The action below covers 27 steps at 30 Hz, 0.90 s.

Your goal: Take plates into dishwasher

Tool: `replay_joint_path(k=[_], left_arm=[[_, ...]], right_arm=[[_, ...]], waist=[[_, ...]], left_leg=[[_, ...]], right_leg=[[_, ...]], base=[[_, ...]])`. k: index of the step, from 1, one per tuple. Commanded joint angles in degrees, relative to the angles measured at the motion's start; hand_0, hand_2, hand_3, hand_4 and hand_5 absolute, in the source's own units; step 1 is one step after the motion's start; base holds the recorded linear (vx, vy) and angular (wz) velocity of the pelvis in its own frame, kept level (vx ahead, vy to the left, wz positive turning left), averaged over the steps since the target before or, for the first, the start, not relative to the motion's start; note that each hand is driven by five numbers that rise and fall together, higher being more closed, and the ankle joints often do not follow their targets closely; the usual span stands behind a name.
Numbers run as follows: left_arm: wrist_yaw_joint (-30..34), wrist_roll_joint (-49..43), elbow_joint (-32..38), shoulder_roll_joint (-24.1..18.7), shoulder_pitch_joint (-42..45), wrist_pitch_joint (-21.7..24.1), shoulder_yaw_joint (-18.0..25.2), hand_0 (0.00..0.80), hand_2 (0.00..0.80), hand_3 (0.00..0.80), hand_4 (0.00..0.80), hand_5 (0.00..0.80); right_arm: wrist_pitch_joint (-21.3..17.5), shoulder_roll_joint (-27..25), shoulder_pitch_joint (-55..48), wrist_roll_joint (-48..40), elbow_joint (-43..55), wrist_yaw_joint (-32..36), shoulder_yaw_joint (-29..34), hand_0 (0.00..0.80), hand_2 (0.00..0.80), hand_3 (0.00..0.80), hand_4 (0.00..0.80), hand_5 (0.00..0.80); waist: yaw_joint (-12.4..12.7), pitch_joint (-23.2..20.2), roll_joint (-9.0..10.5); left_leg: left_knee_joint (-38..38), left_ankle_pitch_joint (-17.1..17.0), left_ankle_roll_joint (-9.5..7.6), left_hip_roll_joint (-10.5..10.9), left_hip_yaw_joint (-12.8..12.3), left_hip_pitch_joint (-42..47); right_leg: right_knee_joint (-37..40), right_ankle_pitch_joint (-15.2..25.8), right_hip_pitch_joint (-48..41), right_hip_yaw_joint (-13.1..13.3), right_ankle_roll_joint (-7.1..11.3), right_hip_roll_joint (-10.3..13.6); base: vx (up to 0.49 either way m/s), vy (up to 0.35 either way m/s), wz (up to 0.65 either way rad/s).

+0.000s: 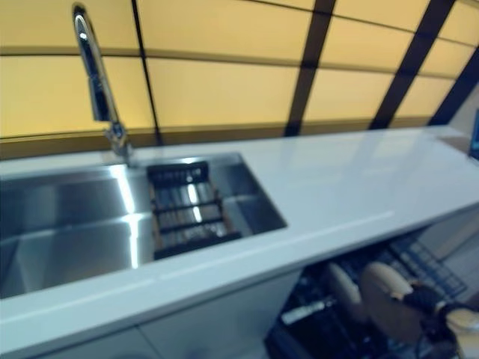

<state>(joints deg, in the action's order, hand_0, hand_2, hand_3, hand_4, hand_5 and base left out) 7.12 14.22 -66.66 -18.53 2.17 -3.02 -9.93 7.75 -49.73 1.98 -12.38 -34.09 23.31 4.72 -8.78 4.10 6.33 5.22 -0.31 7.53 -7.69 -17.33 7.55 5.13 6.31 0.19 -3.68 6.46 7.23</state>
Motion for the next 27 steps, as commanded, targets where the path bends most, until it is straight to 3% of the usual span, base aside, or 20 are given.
replay_joint_path(k=[1,12,27], left_arm=[[0.0,-2.8,-2.9,0.6,-3.2,1.2,0.7,0.000,0.000,0.000,0.000,0.000],[0.1,-2.0,-1.3,0.8,-3.0,1.4,0.2,0.000,0.000,0.000,0.000,0.000],[0.8,-2.2,-1.0,0.8,-3.1,2.3,-0.9,0.000,0.000,0.000,0.000,0.000]], right_arm=[[-3.1,-0.7,4.2,3.8,2.3,-1.8,-0.4,0.800,0.800,0.800,0.800,0.800],[-3.9,1.6,5.0,14.3,2.9,-5.7,-5.4,0.800,0.800,0.800,0.800,0.800],[-4.0,4.8,7.7,17.1,-2.7,-11.8,-8.3,0.800,0.800,0.800,0.800,0.800]], waist=[[0.7,0.6,0.30],[1.4,1.5,-0.82],[2.6,2.2,-2.35]], left_leg=[[-0.5,2.4,-3.36,0.5,0.3,1.9],[-0.7,2.3,-3.33,0.9,1.0,1.5],[-0.7,2.2,-3.29,1.4,2.1,0.9]], right_leg=[[-0.4,1.5,0.4,0.2,4.38,2.2],[-0.4,1.3,0.4,0.1,4.31,2.6],[-0.5,1.0,0.7,-0.3,4.32,3.3]], base=[[0.000,0.000,0.00],[0.000,0.000,0.00],[0.000,0.000,0.00]])
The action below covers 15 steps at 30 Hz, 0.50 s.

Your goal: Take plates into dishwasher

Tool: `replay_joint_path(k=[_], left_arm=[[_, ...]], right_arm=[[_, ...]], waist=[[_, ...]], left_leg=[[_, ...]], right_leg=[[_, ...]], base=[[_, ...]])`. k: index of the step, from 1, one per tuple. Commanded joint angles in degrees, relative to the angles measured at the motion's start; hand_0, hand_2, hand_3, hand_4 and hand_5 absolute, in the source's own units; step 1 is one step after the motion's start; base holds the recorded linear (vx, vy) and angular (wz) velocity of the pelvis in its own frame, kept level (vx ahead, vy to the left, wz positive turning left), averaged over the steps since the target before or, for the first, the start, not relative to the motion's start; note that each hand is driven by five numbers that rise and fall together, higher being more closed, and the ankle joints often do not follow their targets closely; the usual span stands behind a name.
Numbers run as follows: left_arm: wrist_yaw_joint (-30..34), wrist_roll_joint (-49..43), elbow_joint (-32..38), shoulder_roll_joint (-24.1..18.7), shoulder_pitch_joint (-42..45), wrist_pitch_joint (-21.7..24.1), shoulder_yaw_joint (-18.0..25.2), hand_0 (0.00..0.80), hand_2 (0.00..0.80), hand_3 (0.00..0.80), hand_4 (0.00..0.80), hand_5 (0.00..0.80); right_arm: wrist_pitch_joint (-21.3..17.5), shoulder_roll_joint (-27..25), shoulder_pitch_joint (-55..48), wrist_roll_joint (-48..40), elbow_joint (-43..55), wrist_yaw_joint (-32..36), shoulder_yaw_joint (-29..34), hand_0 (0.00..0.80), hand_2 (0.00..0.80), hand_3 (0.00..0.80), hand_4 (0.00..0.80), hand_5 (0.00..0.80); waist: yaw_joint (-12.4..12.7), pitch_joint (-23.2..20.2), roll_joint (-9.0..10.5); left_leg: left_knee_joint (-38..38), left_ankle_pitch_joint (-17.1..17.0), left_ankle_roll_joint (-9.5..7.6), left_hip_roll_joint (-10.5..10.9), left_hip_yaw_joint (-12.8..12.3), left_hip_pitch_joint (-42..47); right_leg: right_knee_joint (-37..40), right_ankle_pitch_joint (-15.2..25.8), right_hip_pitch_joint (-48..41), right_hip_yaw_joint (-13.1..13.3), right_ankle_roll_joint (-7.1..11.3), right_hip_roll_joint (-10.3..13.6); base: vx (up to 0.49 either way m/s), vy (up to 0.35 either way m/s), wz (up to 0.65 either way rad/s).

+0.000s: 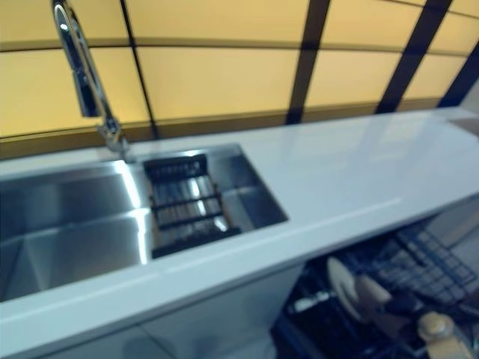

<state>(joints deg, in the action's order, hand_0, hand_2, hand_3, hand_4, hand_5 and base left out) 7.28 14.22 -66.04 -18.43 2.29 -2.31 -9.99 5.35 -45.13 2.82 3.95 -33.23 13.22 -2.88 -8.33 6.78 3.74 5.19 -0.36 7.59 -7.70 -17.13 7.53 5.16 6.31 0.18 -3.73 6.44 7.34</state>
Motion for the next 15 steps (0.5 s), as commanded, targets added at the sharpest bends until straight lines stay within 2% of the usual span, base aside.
replay_joint_path(k=[1,6,7,8,15], left_arm=[[0.7,-2.0,-1.5,0.7,-3.3,1.8,-1.1,0.000,0.000,0.000,0.000,0.000],[1.2,-1.6,-1.3,0.6,-3.4,2.0,-1.4,0.000,0.000,0.000,0.000,0.000],[1.2,-1.6,-1.2,0.6,-3.3,2.0,-1.5,0.000,0.000,0.000,0.000,0.000],[1.1,-1.7,-1.2,0.7,-3.3,2.0,-1.4,0.000,0.000,0.000,0.000,0.000],[1.3,-1.4,-1.4,0.6,-3.2,1.8,-1.0,0.000,0.000,0.000,0.000,0.000]], right_arm=[[-1.5,0.5,7.6,0.3,-5.0,-2.2,-1.2,0.800,0.800,0.800,0.800,0.800],[-1.2,0.8,9.2,0.6,-7.4,-3.0,-1.6,0.800,0.800,0.800,0.800,0.800],[-1.1,0.7,9.3,0.6,-7.3,-3.6,-1.6,0.558,0.558,0.558,0.558,0.558],[-0.6,0.7,9.5,0.3,-7.0,-3.9,-1.7,0.000,0.000,0.000,0.000,0.000],[0.7,-0.8,9.0,-0.3,-4.5,-3.2,-0.7,0.000,0.000,0.000,0.000,0.000]], waist=[[2.3,-0.4,0.01],[2.8,-0.2,-0.60],[2.8,-0.2,-0.64],[2.8,-0.1,-0.67],[2.4,-0.1,-0.30]], left_leg=[[-0.7,2.2,-3.33,1.4,2.1,0.8],[-0.6,2.2,-3.26,1.5,2.6,0.7],[-0.6,2.2,-3.25,1.5,2.6,0.7],[-0.6,2.2,-3.22,1.5,2.7,0.7],[-0.6,2.2,-3.11,1.5,2.6,0.8]], right_leg=[[-0.5,1.0,0.7,-0.4,4.29,3.2],[-0.5,0.8,0.4,-0.5,4.08,3.4],[-0.5,0.8,0.4,-0.5,4.03,3.4],[-0.4,0.8,0.3,-0.5,4.00,3.3],[-0.5,0.7,0.4,-0.3,3.97,3.2]], base=[[0.000,0.000,0.00],[0.000,0.000,0.00],[0.000,0.000,0.00],[0.000,0.000,0.00],[0.000,0.000,0.00]])
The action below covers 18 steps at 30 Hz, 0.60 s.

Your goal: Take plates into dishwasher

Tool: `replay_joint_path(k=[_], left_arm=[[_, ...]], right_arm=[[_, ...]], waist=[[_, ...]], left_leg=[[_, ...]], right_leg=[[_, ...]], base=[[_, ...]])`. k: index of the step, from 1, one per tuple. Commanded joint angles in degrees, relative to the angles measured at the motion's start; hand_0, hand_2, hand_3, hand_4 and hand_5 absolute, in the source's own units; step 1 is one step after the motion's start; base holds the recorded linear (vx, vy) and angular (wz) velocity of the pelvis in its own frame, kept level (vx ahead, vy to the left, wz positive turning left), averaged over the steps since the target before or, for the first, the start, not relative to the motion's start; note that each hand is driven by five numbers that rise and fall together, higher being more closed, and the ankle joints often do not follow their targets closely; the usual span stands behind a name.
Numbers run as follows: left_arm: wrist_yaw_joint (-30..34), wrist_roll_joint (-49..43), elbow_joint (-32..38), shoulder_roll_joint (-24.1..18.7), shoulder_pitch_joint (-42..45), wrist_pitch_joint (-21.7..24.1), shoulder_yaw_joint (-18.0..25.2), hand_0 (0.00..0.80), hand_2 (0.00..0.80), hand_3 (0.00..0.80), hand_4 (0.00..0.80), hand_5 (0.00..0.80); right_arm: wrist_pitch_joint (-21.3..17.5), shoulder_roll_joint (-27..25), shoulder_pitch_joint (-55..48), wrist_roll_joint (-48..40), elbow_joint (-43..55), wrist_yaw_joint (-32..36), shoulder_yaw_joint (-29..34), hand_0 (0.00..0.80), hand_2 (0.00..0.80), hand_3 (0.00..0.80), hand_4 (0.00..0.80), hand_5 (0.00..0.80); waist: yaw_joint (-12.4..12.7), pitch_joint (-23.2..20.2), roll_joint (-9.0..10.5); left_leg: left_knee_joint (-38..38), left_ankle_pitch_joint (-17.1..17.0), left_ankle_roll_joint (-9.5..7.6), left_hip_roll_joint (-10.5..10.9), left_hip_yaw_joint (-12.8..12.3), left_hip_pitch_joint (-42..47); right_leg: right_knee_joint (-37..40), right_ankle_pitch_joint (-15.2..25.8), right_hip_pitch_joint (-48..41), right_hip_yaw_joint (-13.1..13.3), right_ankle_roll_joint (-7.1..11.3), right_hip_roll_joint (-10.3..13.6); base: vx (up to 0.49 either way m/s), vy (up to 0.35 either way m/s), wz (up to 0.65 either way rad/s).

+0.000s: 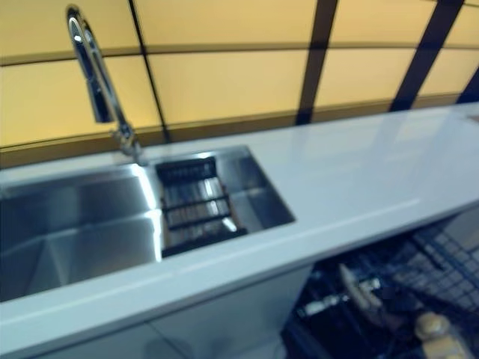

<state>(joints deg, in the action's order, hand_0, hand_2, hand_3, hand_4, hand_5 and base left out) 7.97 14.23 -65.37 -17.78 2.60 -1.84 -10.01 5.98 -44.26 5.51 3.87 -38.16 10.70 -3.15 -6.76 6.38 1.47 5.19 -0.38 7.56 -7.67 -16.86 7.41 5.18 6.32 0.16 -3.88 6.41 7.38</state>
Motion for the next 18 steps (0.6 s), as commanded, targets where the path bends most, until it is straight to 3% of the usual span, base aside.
replay_joint_path(k=[1,8,18], left_arm=[[0.6,-1.5,-2.0,0.0,-3.5,1.3,-0.9,0.000,0.000,0.000,0.000,0.000],[0.3,-1.3,-2.3,-0.1,-3.7,1.2,-0.5,0.000,0.000,0.000,0.000,0.000],[-0.3,-1.4,-1.9,-0.6,-3.9,0.1,-0.6,0.000,0.000,0.000,0.000,0.000]], right_arm=[[0.4,-2.1,6.2,-1.0,0.9,-0.5,-0.1,0.000,0.000,0.000,0.000,0.000],[1.1,-3.8,5.9,-2.1,2.6,-0.9,1.3,0.000,0.000,0.000,0.000,0.000],[2.9,-11.4,6.3,-4.6,5.5,-0.3,4.9,0.000,0.000,0.000,0.000,0.000]], waist=[[0.7,0.2,2.08],[0.2,0.0,2.68],[-0.8,-0.7,4.25]], left_leg=[[-0.6,2.2,-3.07,1.4,2.2,1.0],[-0.5,2.3,-3.08,1.2,1.9,1.3],[-0.4,2.4,-2.99,0.6,0.9,2.0]], right_leg=[[-0.5,0.7,0.3,-0.1,4.02,3.2],[-0.4,0.7,0.2,0.5,3.94,2.9],[-0.5,1.0,-0.1,1.1,4.12,2.3]], base=[[0.000,0.000,0.00],[0.000,0.000,0.00],[0.000,0.000,0.00]])
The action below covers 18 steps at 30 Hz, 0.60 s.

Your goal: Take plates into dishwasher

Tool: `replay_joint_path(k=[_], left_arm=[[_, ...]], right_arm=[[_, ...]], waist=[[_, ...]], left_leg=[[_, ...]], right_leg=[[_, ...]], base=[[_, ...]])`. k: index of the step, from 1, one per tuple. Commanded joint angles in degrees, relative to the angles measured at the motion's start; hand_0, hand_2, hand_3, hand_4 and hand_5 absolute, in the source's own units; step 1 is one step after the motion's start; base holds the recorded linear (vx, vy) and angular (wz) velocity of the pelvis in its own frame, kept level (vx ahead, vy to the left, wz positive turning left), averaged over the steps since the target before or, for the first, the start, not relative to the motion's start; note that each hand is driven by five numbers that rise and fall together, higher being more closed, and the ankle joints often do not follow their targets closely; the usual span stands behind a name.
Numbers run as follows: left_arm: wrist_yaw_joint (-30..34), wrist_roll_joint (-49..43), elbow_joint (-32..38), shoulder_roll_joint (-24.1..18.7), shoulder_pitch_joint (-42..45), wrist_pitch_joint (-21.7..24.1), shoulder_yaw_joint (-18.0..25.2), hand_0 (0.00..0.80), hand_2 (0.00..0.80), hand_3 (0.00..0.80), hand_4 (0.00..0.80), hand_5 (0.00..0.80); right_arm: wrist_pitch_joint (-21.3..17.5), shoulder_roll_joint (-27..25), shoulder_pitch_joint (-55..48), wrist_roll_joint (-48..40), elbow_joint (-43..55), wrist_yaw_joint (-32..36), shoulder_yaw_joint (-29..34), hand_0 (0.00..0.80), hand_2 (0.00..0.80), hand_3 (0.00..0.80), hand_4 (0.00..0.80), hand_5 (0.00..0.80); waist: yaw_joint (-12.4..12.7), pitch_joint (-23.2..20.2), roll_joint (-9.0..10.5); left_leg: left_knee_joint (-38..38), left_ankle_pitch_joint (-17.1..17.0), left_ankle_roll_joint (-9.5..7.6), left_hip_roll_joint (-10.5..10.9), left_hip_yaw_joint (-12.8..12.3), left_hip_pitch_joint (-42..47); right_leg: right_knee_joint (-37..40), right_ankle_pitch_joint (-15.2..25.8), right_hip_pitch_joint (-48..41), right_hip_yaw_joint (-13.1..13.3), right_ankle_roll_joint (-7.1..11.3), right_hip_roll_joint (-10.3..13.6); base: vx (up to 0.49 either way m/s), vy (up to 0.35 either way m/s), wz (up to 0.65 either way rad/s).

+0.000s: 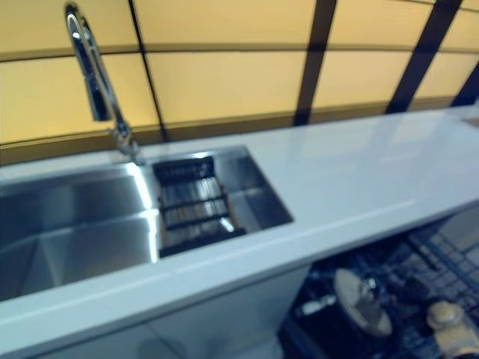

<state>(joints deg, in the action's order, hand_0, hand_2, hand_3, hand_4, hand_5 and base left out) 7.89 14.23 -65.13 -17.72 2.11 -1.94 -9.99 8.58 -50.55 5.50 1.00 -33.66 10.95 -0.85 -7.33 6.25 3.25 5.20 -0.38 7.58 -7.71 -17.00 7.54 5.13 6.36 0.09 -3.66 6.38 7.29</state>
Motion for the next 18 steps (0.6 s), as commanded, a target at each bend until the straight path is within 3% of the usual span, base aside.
replay_joint_path(k=[1,9,15,18], left_arm=[[-0.3,-1.3,-2.1,-0.6,-3.4,0.1,-0.7,0.000,0.000,0.000,0.000,0.000],[-2.3,-0.3,-2.6,-0.7,-3.4,-1.3,-0.1,0.000,0.000,0.000,0.000,0.000],[-4.5,-1.5,-6.0,-0.8,-4.0,-4.0,1.5,0.000,0.000,0.000,0.000,0.000],[-4.8,-2.2,-7.5,-0.9,-4.2,-4.5,1.8,0.000,0.000,0.000,0.000,0.000]], right_arm=[[0.3,-5.4,6.3,-1.8,1.1,-0.5,2.8,0.000,0.000,0.000,0.000,0.000],[3.4,-11.7,6.2,-9.0,1.3,0.2,7.6,0.000,0.000,0.000,0.000,0.000],[7.9,-10.0,5.3,-18.2,-3.3,-0.1,11.8,0.000,0.000,0.000,0.000,0.000],[7.2,-8.8,4.6,-18.9,-7.9,-0.9,13.7,0.000,0.000,0.000,0.000,0.000]], waist=[[-0.3,-0.7,2.51],[-1.3,-1.4,3.44],[-1.3,-2.0,3.85],[-1.0,-2.2,4.00]], left_leg=[[-0.4,2.4,-3.02,0.6,1.0,1.9],[-0.3,2.4,-3.09,0.2,0.0,2.2],[-0.3,2.6,-3.31,0.3,0.0,2.2],[-0.3,2.7,-3.44,0.5,0.1,2.2]], right_leg=[[-0.4,0.9,0.0,0.9,4.15,2.4],[-0.7,0.9,0.0,1.5,4.23,1.9],[-0.8,0.6,-0.3,1.5,4.19,1.8],[-0.7,0.6,-0.6,1.4,4.34,2.0]], base=[[0.000,0.000,0.00],[-0.003,0.021,-0.01],[-0.009,0.047,-0.02],[-0.005,0.027,-0.01]])
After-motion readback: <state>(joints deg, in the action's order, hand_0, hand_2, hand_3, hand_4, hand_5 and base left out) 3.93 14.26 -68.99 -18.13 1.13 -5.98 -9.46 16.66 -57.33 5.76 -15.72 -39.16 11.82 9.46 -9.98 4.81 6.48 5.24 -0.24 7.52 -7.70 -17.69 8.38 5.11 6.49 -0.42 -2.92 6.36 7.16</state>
